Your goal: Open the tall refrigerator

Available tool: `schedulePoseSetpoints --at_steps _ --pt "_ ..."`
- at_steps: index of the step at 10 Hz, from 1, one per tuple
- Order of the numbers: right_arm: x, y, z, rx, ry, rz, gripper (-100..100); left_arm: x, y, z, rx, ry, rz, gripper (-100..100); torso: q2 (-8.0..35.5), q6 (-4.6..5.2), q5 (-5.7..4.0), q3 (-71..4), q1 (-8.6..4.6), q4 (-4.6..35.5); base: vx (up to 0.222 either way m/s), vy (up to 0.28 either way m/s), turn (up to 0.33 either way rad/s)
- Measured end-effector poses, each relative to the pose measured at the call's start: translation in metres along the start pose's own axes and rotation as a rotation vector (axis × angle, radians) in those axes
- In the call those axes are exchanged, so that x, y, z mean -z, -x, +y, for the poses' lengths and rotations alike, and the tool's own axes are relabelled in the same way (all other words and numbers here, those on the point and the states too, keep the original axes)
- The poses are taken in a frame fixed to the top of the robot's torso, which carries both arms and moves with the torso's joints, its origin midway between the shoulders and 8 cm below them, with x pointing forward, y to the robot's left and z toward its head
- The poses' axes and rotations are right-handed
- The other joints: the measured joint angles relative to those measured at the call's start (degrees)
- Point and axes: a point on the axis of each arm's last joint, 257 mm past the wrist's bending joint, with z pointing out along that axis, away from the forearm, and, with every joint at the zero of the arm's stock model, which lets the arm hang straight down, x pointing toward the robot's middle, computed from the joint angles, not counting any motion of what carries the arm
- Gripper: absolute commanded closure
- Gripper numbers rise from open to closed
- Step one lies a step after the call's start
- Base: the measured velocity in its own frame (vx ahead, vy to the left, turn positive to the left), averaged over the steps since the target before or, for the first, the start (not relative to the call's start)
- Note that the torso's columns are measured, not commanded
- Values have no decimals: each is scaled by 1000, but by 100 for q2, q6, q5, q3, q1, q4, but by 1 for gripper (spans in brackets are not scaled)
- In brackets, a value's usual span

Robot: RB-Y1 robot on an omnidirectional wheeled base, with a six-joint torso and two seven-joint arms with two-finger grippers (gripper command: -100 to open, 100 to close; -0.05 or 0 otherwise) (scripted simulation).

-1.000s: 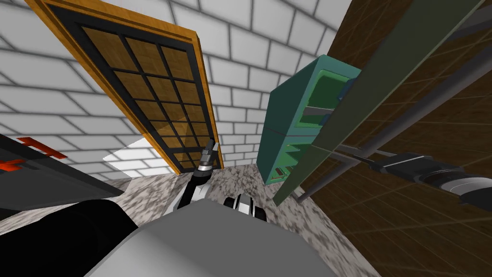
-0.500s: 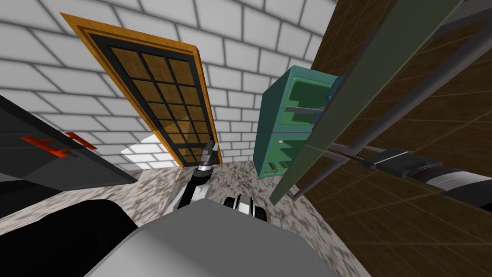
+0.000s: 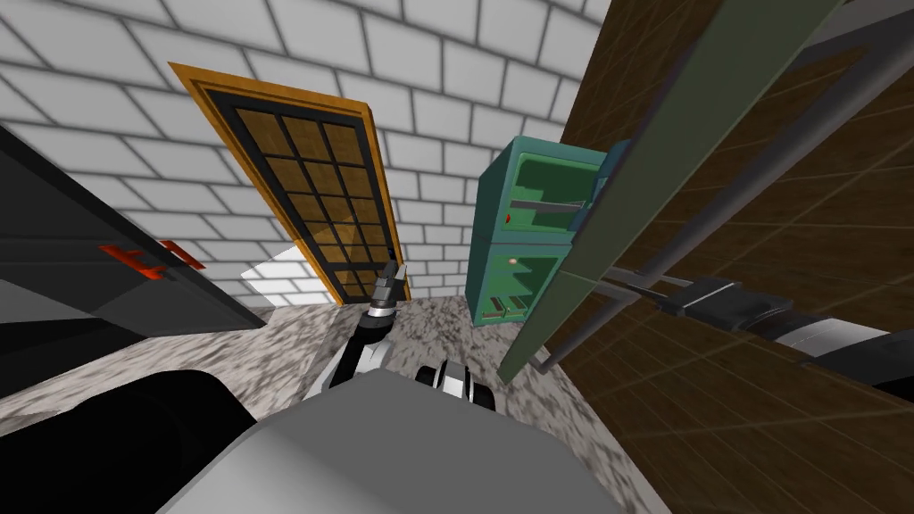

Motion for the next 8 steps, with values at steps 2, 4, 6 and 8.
schedulePoseSetpoints --at_steps 2,4,6,8 --pt "-4 16 6 4 23 -41 100 0 0 0 0 0 0 0 -27 5 -22 -15 -14 -19 -73 -260 42" --pt "-7 30 15 7 46 -80 100 0 0 0 0 0 0 0 -2 -2 -21 0 -18 -13 -131 -277 77" --pt "-7 39 21 9 65 -108 100 0 0 0 0 0 0 0 -6 5 -14 -2 -1 -10 -91 -277 60" --pt "-7 51 30 13 88 -143 100 0 0 0 0 0 0 0 -15 1 -12 -8 13 -13 -75 -254 42"
